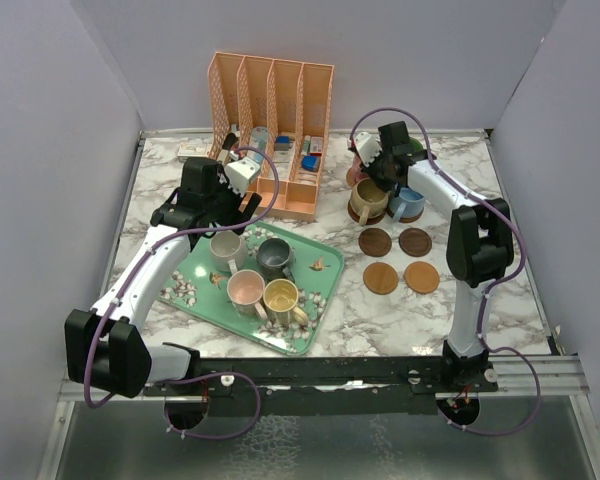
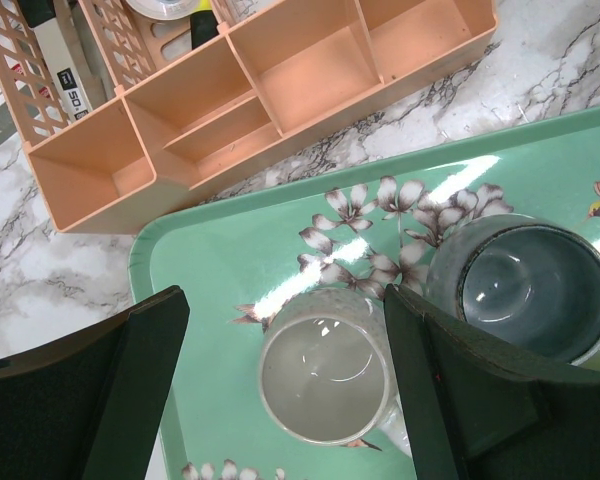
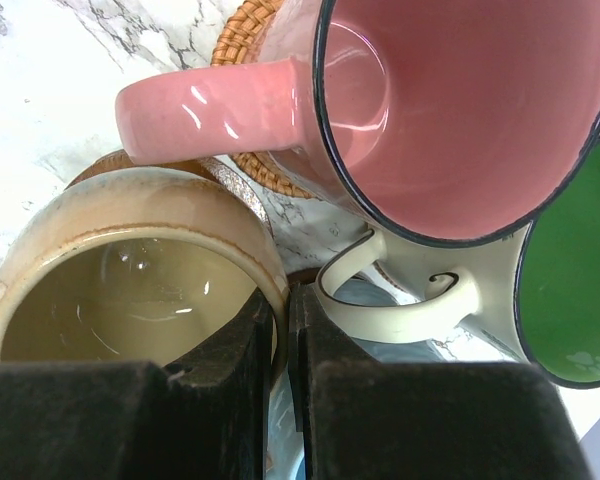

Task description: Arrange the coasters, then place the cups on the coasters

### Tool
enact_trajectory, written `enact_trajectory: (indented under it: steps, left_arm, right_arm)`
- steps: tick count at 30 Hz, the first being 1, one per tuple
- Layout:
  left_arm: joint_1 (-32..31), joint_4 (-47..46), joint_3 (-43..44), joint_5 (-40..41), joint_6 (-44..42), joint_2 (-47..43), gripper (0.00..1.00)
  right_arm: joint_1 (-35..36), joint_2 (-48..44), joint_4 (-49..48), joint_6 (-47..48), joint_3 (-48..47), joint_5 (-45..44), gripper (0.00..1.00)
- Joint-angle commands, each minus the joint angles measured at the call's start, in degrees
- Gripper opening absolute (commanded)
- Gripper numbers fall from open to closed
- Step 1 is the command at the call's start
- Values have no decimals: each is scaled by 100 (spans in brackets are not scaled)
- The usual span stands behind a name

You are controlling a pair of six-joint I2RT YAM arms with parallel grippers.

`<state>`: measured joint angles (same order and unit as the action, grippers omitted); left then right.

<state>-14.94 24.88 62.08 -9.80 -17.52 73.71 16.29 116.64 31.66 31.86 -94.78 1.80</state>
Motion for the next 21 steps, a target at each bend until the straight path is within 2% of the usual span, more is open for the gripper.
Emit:
enact_trajectory:
  steps: [1,21]
  left_arm:
    - [55,-153,-74,-39,-42,-140,83]
    - [74,-157,-111,-57,-43,-185,83]
  right_arm:
    - [-74,61,-90,58,-278,40,1]
    - [-84,209,311,-463,-557,-7,1]
